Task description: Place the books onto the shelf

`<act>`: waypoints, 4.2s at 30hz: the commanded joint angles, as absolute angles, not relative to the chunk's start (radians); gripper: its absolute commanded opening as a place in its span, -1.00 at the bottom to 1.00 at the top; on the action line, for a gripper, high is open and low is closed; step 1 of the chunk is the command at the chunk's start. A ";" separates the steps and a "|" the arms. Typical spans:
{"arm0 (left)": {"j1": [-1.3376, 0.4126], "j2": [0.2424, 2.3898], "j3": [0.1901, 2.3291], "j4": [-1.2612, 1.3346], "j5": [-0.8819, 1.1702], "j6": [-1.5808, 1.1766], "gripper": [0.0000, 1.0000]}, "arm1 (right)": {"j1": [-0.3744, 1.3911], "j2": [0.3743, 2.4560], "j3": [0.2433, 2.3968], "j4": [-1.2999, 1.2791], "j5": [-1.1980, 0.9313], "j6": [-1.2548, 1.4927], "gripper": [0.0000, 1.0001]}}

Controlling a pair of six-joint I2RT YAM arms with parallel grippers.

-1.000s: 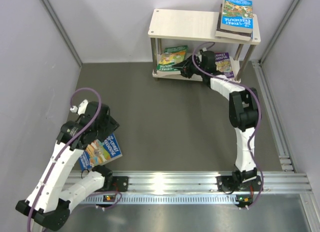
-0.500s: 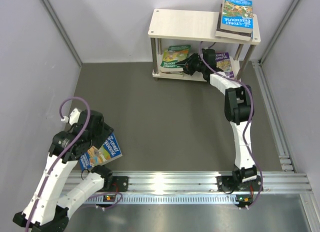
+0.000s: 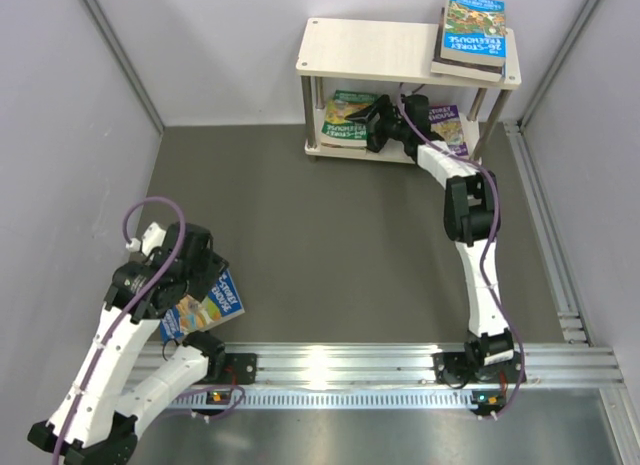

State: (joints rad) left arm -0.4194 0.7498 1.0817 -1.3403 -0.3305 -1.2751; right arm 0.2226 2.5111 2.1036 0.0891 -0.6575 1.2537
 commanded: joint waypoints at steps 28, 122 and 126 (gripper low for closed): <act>-0.417 0.828 1.032 -1.204 -0.255 -1.221 0.08 | 0.195 2.290 2.106 -0.439 -0.556 0.858 0.73; -0.417 0.739 1.149 -1.453 -0.359 -1.164 0.13 | 0.273 2.332 2.028 0.001 -0.259 1.079 0.18; -0.417 0.726 1.115 -1.431 -0.351 -1.173 0.15 | 0.267 2.160 1.794 0.077 -0.253 1.029 0.41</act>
